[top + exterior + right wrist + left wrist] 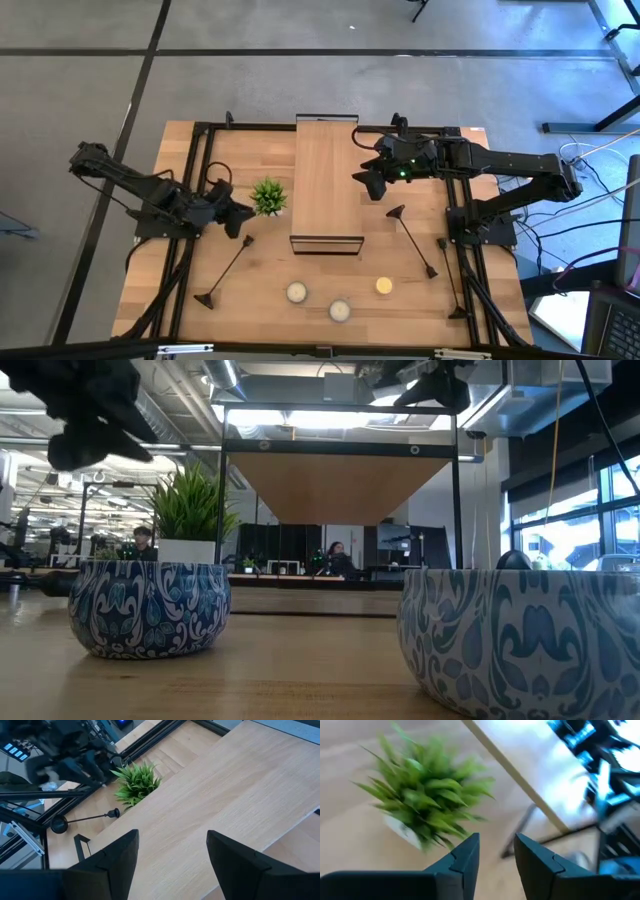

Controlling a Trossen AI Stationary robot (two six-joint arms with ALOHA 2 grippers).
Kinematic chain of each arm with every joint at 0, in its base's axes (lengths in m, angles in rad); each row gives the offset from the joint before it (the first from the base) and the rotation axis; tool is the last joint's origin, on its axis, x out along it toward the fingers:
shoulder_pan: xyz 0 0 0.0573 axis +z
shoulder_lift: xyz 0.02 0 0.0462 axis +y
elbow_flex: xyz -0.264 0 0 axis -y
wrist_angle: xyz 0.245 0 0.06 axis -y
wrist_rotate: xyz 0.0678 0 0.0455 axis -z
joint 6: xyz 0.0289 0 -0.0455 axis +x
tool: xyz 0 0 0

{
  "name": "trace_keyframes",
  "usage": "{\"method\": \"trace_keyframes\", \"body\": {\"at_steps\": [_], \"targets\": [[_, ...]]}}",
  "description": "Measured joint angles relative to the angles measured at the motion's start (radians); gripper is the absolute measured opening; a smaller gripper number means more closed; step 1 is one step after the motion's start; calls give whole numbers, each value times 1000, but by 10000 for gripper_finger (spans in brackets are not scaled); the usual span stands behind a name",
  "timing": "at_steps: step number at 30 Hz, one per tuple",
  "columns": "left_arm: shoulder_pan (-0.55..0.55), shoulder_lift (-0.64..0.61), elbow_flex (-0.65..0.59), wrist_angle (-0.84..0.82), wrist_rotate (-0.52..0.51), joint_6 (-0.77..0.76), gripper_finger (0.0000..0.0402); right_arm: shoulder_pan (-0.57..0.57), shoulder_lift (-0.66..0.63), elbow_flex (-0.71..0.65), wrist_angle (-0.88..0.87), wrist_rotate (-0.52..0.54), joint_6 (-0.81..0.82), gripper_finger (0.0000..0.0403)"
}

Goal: Pick & Place candle stick holders
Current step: Put the flower vase on the shelf

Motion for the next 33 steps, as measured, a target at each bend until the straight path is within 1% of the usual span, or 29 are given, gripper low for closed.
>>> {"method": "trace_keyframes", "body": {"at_steps": [4, 7, 10, 14, 17, 21, 22, 25, 28, 33], "targets": [[-33, 24, 59, -4, 122, 30, 105, 0, 0, 0, -13, 1, 0, 238], [-56, 84, 118, -48, 163, 36, 102, 0, 0, 0, -14, 12, 0, 238], [-78, 176, 183, -112, 188, 76, 101, 0, 0, 0, -14, 18, -5, 238], [-110, 331, 247, -201, 219, 167, 101, 0, 0, 0, -15, 26, -7, 238], [-131, 436, 257, -219, 200, 221, 101, 0, 0, 0, -15, 30, -7, 238], [-135, 558, 257, -221, 118, 246, 101, 0, 3, 0, -16, 45, -8, 238], [-124, 583, 257, -221, 120, 246, 101, 0, 5, 0, -16, 45, -8, 238], [-71, 644, 257, -213, 181, 263, 101, 0, 12, 0, -26, 55, -8, 238], [-48, 669, 257, -214, 185, 303, 101, 0, 20, -1, -43, 62, -8, 238], [-19, 678, 257, -214, 108, 406, 101, 0, 30, 0, -39, 78, -7, 238]]}}
